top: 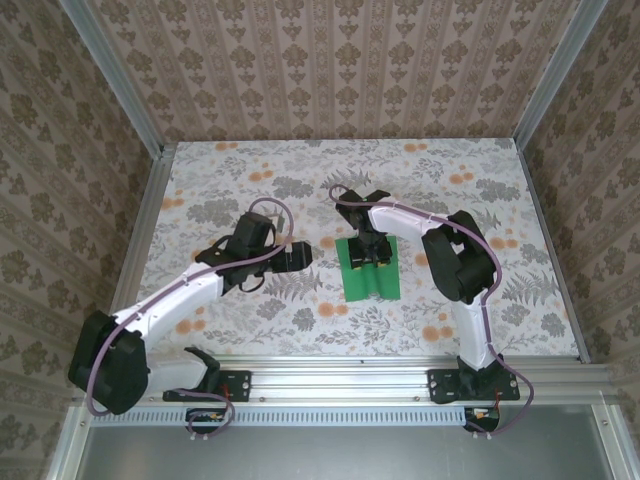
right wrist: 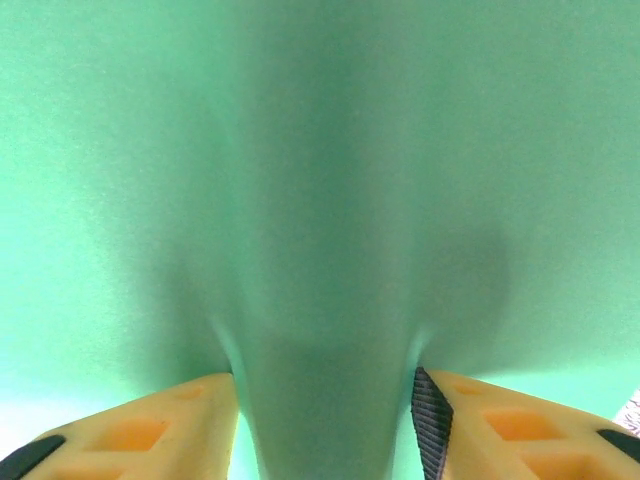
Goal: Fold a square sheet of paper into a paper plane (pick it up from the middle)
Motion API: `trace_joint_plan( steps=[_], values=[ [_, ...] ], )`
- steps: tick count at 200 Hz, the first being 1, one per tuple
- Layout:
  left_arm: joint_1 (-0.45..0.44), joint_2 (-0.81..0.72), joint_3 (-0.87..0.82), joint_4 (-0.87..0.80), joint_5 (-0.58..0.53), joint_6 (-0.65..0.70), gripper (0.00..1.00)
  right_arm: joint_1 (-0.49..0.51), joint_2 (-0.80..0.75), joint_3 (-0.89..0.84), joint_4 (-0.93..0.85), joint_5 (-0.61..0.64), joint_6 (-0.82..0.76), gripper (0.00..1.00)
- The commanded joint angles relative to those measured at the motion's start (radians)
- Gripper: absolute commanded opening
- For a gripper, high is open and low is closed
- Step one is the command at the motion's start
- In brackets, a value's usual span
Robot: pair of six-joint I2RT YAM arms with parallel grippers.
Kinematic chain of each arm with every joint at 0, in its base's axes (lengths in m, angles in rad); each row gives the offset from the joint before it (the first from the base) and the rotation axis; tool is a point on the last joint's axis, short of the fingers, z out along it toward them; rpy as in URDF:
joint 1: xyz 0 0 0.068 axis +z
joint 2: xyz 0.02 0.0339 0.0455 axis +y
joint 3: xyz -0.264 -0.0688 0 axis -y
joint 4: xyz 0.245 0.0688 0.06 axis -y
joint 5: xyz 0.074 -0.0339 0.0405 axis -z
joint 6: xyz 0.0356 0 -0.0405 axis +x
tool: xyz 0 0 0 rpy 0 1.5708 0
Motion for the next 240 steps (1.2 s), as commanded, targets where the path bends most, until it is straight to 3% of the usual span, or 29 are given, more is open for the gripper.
trace_joint_plan(
  steps=[1,92,117,145,182,240],
  values=[
    [-0.005,-0.044,-0.020,-0.017,0.004,0.029,1.00,0.000,-0.048,0.022,-0.055,0.008,0.016,0.50],
    [0.007,-0.037,-0.006,-0.051,0.009,0.041,1.00,-0.001,-0.117,-0.005,-0.002,-0.027,0.018,0.46],
    [0.009,-0.014,0.011,-0.058,0.014,0.025,1.00,-0.003,-0.177,-0.007,0.030,-0.109,0.007,0.46],
    [0.009,-0.023,0.021,-0.050,0.011,-0.003,1.00,-0.017,-0.272,-0.063,0.174,-0.277,0.054,0.46],
    [0.010,-0.030,0.048,-0.062,0.006,-0.017,1.00,-0.063,-0.332,-0.213,0.494,-0.517,0.179,0.47],
    [0.001,-0.002,0.056,-0.043,0.054,-0.031,1.00,-0.138,-0.288,-0.460,0.751,-0.590,0.286,0.48]
  ],
)
